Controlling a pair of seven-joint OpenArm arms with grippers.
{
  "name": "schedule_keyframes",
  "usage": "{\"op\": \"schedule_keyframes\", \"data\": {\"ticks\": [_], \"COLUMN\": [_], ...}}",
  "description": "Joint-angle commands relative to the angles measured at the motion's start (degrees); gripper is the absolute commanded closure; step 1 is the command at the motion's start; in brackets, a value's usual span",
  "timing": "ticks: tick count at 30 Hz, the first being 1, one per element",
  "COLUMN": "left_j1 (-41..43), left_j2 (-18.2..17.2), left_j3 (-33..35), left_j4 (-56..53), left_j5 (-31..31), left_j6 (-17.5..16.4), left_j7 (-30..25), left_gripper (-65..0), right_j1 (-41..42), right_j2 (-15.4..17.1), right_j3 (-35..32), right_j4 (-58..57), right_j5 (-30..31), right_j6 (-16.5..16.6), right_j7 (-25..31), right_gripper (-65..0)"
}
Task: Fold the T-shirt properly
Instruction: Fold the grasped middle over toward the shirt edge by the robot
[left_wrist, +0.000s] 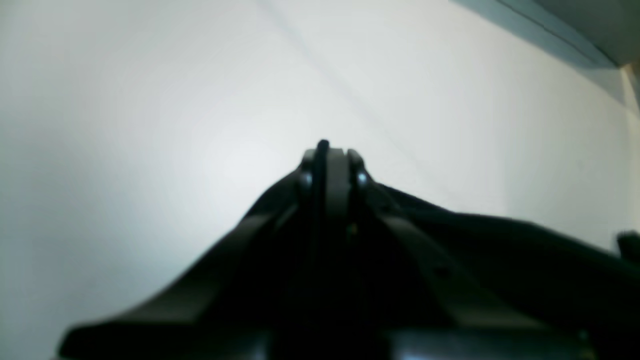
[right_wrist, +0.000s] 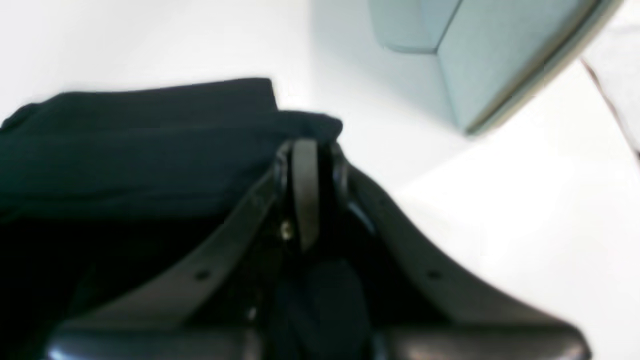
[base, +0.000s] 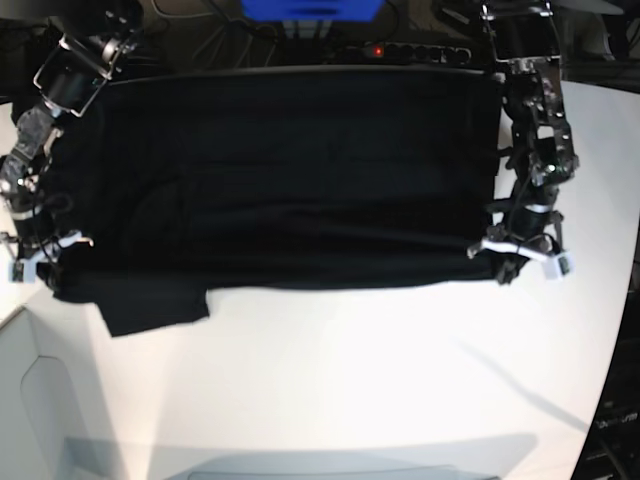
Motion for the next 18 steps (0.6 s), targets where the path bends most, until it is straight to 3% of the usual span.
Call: {"op": "schedule_keyframes", "data": {"ticks": [1, 9, 18], "left_j1": [0.13, 8.31, 16.66], "left_j2": [-0.56, -0.47, -0.56], "left_j3": [-0.82, -5.21, -8.55], "left_j4": [1.81, 2.25, 3.13], "left_j5": [-1.3, -8.6, -15.63], "left_j6": [-0.23, -0.23, -0.23], "left_j7": [-1.49, -1.49, -1.49], "left_gripper": [0.0, 0.0, 0.0], "right_j1": [-0.43, -11.16, -16.69], "right_j2": [1.22, 1.22, 1.13], "right_j3": [0.24, 0.5, 4.37], "right_j4": [2.55, 11.7, 13.54], "right_j5": [1.82, 8.24, 8.33], "right_j6": [0.21, 0.21, 0.21], "right_j7": [0.99, -0.76, -0.76], "right_gripper": [0.0, 0.0, 0.0]}}
